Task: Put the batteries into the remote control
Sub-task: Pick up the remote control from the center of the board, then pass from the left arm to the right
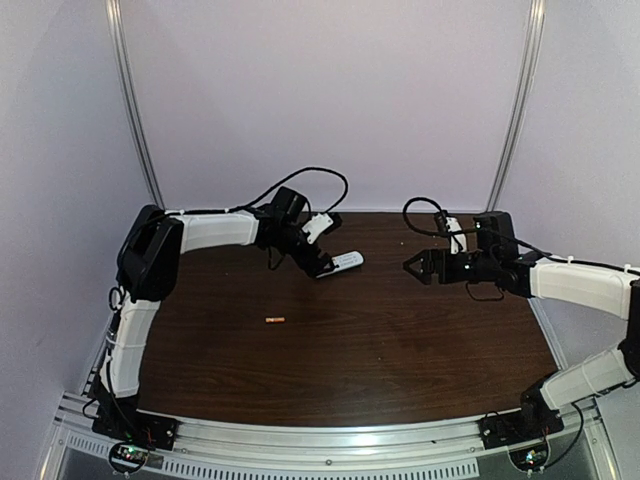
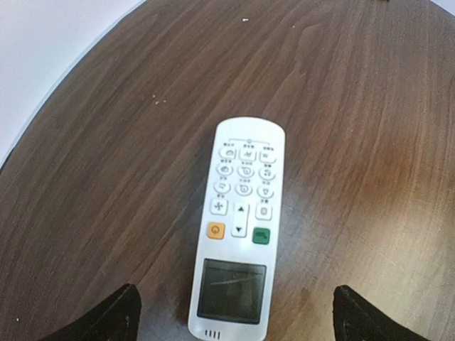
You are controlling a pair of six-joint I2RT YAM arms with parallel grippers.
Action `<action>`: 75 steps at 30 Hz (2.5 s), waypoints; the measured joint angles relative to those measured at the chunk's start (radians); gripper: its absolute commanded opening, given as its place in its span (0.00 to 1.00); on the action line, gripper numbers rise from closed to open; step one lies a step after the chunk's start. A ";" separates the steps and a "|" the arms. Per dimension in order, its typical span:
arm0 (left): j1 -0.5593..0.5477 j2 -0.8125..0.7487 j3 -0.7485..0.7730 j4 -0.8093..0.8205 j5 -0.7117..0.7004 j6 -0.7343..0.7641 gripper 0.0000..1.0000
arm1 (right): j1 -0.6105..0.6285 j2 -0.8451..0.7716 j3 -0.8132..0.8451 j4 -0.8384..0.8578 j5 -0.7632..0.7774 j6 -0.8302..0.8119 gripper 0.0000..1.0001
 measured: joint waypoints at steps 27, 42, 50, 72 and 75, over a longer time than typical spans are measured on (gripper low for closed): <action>0.000 0.178 0.171 -0.113 0.007 0.120 0.44 | -0.007 -0.063 0.074 -0.139 0.008 -0.082 1.00; 0.001 -0.011 -0.078 -0.156 0.259 -0.069 0.25 | 0.099 -0.087 0.158 -0.246 0.068 -0.182 1.00; -0.002 -0.267 -0.292 -0.157 0.460 -0.276 0.22 | 0.333 -0.079 0.274 -0.399 0.198 -0.298 1.00; -0.134 -0.436 -0.406 -0.280 0.610 -0.367 0.22 | 0.724 0.043 0.335 -0.555 0.561 -0.609 0.63; -0.161 -0.436 -0.406 -0.296 0.639 -0.365 0.22 | 0.760 0.066 0.348 -0.583 0.591 -0.635 0.61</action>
